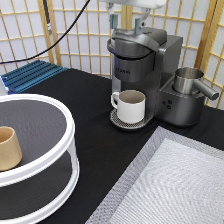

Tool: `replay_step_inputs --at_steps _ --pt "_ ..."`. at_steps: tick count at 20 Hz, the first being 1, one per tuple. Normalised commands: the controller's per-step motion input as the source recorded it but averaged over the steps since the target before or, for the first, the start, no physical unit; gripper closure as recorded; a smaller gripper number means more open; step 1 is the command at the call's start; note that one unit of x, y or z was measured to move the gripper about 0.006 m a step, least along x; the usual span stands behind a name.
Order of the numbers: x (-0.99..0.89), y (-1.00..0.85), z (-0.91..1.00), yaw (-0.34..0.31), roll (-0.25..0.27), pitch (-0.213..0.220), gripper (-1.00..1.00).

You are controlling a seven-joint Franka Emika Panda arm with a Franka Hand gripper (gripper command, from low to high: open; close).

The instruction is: Make coffee

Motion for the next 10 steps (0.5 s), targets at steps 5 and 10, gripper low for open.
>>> replay_step_inputs --at_steps 5,10 --pt "0.23 0.35 -0.98 0.025 -0.068 0.004 -1.00" --pt "-0.37 0.20 0.43 0.033 -0.092 0.047 -1.00"
